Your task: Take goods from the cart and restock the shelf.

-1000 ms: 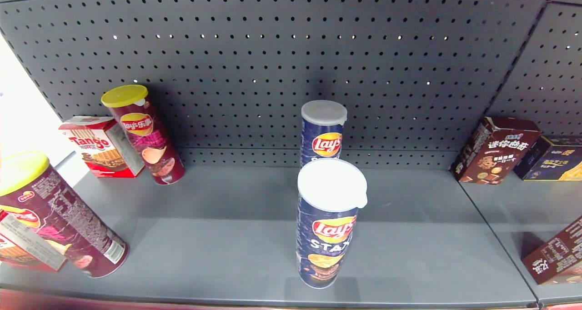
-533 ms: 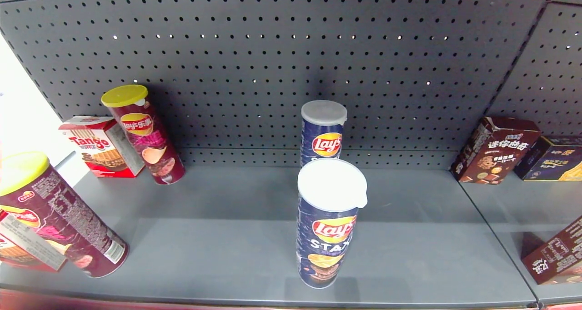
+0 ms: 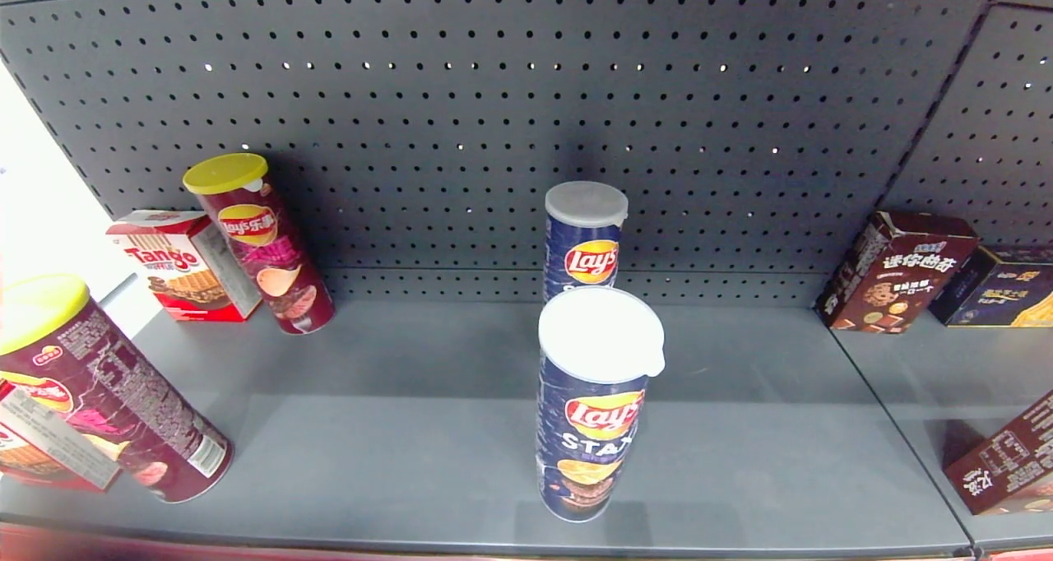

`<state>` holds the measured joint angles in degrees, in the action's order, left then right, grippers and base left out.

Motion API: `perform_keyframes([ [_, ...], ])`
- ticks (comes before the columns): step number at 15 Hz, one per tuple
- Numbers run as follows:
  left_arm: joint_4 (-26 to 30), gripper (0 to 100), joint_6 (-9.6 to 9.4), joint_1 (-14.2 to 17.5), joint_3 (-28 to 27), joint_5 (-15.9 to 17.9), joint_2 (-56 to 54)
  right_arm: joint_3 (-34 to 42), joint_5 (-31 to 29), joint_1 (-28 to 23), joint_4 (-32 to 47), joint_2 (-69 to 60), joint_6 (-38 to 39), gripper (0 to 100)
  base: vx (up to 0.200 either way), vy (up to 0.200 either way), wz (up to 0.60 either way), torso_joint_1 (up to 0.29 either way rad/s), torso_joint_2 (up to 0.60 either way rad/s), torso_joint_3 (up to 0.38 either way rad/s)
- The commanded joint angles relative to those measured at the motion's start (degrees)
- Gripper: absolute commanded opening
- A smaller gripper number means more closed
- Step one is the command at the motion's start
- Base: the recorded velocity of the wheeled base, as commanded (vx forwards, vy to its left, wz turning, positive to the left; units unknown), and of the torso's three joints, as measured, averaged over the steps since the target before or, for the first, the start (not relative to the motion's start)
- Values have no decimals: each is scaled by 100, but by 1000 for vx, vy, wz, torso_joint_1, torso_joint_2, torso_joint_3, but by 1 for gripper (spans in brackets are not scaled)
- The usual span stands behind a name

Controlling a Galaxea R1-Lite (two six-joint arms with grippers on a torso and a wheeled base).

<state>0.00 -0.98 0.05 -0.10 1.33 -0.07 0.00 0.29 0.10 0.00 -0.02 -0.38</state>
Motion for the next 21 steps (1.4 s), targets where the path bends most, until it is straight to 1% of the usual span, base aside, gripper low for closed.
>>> perform_keyframes([
  [1,0,100,1,4,1,-1,7,0,6,-1,0,2,3,100,0,0,0,0,0,0],
  [4,0,100,1,4,1,-1,7,0,15,-1,-9,2,3,100,0,0,0,0,0,0],
  [5,0,100,1,4,10,-1,7,0,23,-1,0,2,-6,100,0,0,-600,2,2,-2],
  [11,0,100,-17,4,1,-1,7,0,23,-1,0,2,-6,100,0,0,0,0,0,0],
  [16,0,100,10,4,10,-19,7,0,23,-1,0,2,-6,100,0,0,0,0,0,0],
  [20,0,100,-26,4,1,-1,7,0,23,-1,0,2,-6,100,0,0,0,0,0,0],
  [21,0,100,-26,4,1,-1,7,0,23,-1,0,2,-6,100,-200,200,0,7,12,2],
])
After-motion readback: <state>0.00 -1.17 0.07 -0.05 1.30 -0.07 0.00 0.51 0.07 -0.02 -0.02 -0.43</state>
